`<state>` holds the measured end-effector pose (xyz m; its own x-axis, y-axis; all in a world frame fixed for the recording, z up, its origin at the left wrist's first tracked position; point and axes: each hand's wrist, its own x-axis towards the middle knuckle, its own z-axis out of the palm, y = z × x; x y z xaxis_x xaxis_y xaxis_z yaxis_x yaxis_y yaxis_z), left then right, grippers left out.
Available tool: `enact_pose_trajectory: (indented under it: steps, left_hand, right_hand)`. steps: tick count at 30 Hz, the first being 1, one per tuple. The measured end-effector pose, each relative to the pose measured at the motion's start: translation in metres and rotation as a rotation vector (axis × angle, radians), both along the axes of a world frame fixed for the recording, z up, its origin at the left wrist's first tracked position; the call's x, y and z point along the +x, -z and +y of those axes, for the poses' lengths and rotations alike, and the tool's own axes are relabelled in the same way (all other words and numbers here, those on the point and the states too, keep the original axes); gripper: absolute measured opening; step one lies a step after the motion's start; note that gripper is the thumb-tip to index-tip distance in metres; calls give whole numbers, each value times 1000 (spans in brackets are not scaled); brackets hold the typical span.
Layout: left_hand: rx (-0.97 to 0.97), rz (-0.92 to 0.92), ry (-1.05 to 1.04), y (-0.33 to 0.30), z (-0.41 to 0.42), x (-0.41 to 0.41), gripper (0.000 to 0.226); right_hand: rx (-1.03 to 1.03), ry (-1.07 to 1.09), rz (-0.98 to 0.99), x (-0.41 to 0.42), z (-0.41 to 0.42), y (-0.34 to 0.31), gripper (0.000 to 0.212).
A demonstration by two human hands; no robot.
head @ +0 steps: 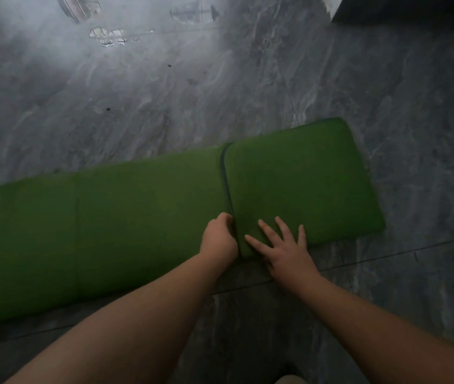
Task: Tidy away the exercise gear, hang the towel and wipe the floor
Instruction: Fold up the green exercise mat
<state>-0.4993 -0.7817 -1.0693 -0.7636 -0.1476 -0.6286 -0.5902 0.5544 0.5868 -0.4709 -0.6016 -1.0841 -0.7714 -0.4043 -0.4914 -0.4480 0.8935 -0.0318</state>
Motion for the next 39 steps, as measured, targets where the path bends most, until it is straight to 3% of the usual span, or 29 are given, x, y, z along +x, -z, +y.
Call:
enact_pose_trajectory:
  steps: [6, 9, 11, 14, 18, 22, 25, 27, 32, 35, 39]
  left_hand:
    - [-89, 122, 222, 1, -31, 30, 50]
    - [-352, 215, 532, -3, -63, 40, 67]
    - [-526, 177, 722, -2, -88, 48, 73]
    - [-610, 70, 732, 6, -126, 60, 75]
    - [-620, 74, 744, 9, -160, 79, 78]
    - [-612, 57, 800, 3, -174, 94, 98]
    - [-570, 116, 714, -7, -173, 94, 112]
    - [-515, 308, 618, -17, -172, 89, 121]
    - [-222, 760, 130, -62, -171, 66, 92]
    - [-62, 877, -28, -101, -147, 42, 87]
    - [115, 891, 1, -133, -104, 13, 97]
  right_hand:
    - [4, -10, 42, -6, -9, -2, 72]
    - [29, -29, 39, -8, -16, -5, 66]
    - [50, -45, 20, -9, -19, -7, 75]
    - [85, -71, -11, -14, -24, -13, 85]
    - [112, -74, -43, -17, -28, -18, 88]
    - [59, 68, -64, -15, -42, -25, 94]
    - [-80, 198, -22, -14, -49, -43, 89]
    - [-285, 291, 35, -14, -48, -59, 86]
    - [-879, 468, 202, -21, -58, -109, 77]
    - [-1077, 558, 302, -34, -63, -147, 70]
    - [-1218, 618, 444, -58, -65, -189, 61]
